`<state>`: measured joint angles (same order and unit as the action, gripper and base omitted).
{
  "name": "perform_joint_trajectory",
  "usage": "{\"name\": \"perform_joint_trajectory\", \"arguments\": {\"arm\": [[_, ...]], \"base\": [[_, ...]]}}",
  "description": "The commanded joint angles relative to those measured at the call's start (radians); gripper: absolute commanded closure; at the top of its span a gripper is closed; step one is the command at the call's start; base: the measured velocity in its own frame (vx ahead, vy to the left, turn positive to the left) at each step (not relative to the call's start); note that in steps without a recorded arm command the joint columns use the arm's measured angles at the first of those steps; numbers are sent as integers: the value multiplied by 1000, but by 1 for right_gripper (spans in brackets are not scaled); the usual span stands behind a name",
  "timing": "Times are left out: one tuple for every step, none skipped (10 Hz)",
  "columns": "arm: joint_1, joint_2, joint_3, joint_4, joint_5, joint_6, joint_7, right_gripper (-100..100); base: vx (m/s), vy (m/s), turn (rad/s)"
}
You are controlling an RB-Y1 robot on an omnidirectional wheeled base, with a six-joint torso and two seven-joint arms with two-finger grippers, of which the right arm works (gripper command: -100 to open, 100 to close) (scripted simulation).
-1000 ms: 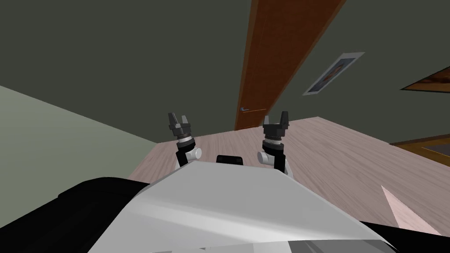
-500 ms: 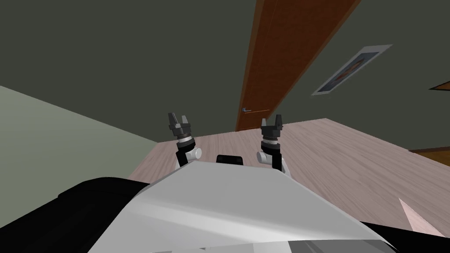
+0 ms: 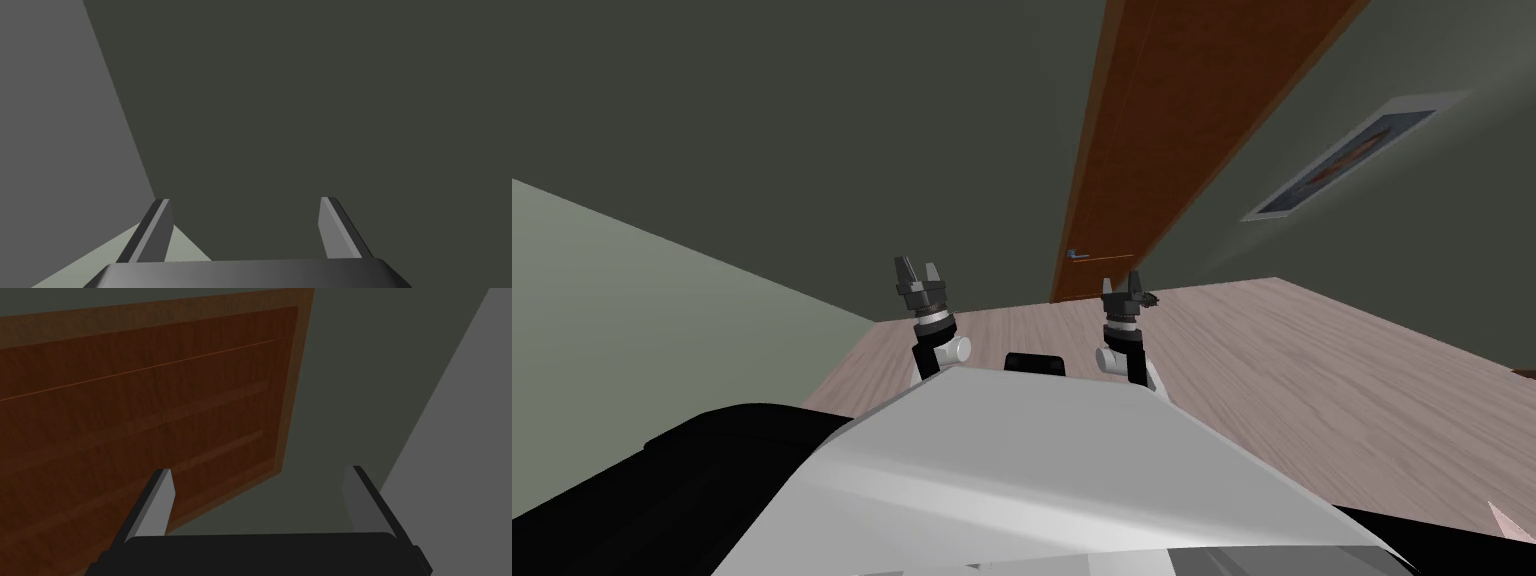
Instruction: Pull the door open
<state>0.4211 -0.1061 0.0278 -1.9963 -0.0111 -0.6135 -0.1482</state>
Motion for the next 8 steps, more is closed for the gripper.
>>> {"name": "perform_joint_trajectory", "arguments": {"arm": [[-13,-7,-4,45,-3,-9,-5,-100],[-16,-12,-7,71,-5,-16,-8,-100],[-20,-18,-10,97,-7,-23,-12,-100],[-24,-24,-13,125,-9,-31,-15,-100],[-28,-29,-16,154,-12,-40,-19,-100],[-32,-35,-19,182,-14,-48,-23,-100],[-37,-41,-22,212,-17,-56,-27,-100],[-41,-47,-25,242,-19,-64,-30,-100]], "base": [[88,-14,77],[96,-22,92],[96,-13,100],[102,-22,93],[105,-33,88],[92,-35,89],[81,-46,79],[81,-42,101]]}}
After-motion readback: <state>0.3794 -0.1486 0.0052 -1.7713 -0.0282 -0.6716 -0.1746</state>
